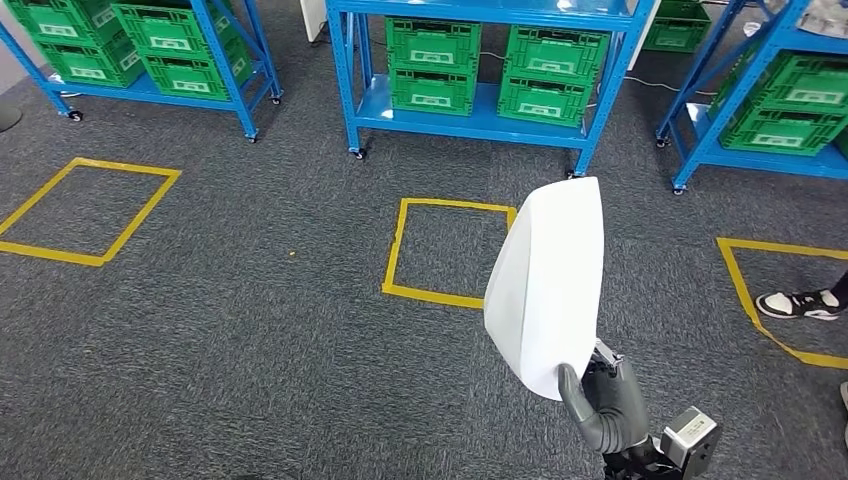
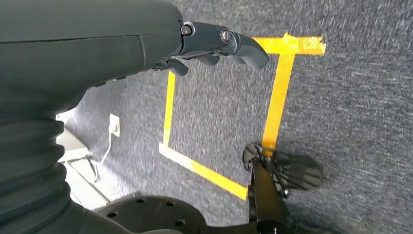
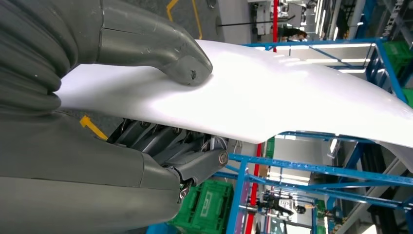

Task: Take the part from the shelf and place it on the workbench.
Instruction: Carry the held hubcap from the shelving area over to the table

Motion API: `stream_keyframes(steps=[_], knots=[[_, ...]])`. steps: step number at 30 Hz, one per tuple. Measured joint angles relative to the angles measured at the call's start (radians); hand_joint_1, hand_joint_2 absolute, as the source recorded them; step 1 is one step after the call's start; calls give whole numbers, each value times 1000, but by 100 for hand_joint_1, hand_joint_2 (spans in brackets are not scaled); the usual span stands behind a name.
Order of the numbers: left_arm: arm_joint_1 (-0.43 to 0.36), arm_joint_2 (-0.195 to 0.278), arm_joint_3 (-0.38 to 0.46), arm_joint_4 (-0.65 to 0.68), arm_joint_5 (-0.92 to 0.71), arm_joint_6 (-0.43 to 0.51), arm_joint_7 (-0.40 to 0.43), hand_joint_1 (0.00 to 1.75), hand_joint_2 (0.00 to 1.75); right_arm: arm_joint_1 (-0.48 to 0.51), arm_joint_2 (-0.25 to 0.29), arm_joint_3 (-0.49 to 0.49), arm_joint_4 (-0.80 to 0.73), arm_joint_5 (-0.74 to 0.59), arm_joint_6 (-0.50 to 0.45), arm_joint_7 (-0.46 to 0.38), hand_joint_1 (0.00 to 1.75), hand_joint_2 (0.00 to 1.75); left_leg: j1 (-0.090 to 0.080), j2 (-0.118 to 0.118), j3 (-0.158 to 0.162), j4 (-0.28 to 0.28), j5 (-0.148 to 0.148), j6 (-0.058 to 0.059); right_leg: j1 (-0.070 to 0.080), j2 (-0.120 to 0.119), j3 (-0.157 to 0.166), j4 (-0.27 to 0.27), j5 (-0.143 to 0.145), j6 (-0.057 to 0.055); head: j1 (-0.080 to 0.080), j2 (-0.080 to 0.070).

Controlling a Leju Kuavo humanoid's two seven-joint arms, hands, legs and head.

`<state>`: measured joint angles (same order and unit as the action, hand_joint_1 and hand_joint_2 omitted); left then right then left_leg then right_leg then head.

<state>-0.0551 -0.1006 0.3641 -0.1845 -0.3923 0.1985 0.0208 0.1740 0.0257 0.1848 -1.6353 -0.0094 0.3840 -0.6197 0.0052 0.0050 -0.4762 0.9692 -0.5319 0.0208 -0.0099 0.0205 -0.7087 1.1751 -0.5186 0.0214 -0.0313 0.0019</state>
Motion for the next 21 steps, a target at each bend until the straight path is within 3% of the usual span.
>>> stream_keyframes(steps=[2, 3, 4, 7, 9, 11, 13, 15, 17, 18, 19, 21], knots=[[2, 0, 0, 0, -2, 0, 1, 0, 175, 1, 0, -1, 1, 0, 2, -1, 175, 175, -1, 25, -13, 4, 6, 1, -2, -10, -37, 116, -55, 7, 0, 0], [2, 0, 0, 0, -2, 0, 1, 0, 175, 2, 0, -1, 1, 0, 2, -1, 175, 175, -2, 37, -18, 7, 8, 0, -3, -13, -30, 127, -57, 10, 0, 0], [2, 0, 0, 0, -1, 0, 1, 0, 175, 2, 0, -2, 1, 0, 3, -1, 175, 175, -1, 49, -22, 12, 9, -2, -4, -19, -1, 95, -42, 11, 0, 0], [0, 0, 0, 0, -1, 4, 1, 0, 175, 0, 0, -2, 1, 4, 1, -4, 175, 175, -4, 78, -31, 34, 3, -14, -4, -65, 125, -100, 12, 2, 0, 0], [-1, 2, 0, 0, -2, 9, 4, 0, 175, 1, 2, -3, 1, 4, -2, -8, 175, 175, -9, 92, -36, 43, -1, -26, 0, -78, 144, -145, 14, -13, 0, 0], [-1, 2, 0, -1, -2, 12, 7, 0, 175, 3, 2, -6, 1, 1, -5, -9, 175, 175, -8, 102, -34, 42, -1, -37, 0, -59, 138, -147, 21, -28, 0, 0], [-1, 3, 0, -1, -2, 12, 8, 0, 175, 4, 3, -10, 0, 0, -7, -10, 175, 175, -4, 71, -47, 72, -25, -50, -4, -43, 135, -154, 31, -42, -1, 0], [0, 3, 0, -1, -2, 12, 8, 0, 175, 5, 6, -11, 0, 2, -7, -10, 175, 175, 0, 20, -94, 180, -88, -59, -7, -26, 130, -156, 38, -50, -4, 0], [4, 3, 0, 0, -2, 12, 9, 0, 175, 7, 7, -11, 0, 4, -7, -10, 175, 175, 2, 1, -152, 306, -138, -61, -7, -4, 123, -155, 41, -52, -4, 0], [5, 3, 0, 0, 0, 12, 9, 0, 175, 8, 8, -11, 0, 5, -6, -10, 175, 175, 2, -1, -163, 328, -136, -61, -7, 9, 121, -154, 43, -50, -4, 0], [6, 3, 0, 1, 2, 12, 9, 0, 175, 9, 8, -11, 0, 6, -6, -10, 175, 175, 2, -4, -155, 309, -113, -59, -7, 21, 120, -153, 45, -49, -5, 0], [6, 3, 0, 1, 5, 12, 8, 0, 175, 8, 8, -11, 0, 7, -3, -10, 175, 175, 4, -28, -95, 179, -40, -52, -8, 45, 119, -150, 47, -44, -5, 0]])
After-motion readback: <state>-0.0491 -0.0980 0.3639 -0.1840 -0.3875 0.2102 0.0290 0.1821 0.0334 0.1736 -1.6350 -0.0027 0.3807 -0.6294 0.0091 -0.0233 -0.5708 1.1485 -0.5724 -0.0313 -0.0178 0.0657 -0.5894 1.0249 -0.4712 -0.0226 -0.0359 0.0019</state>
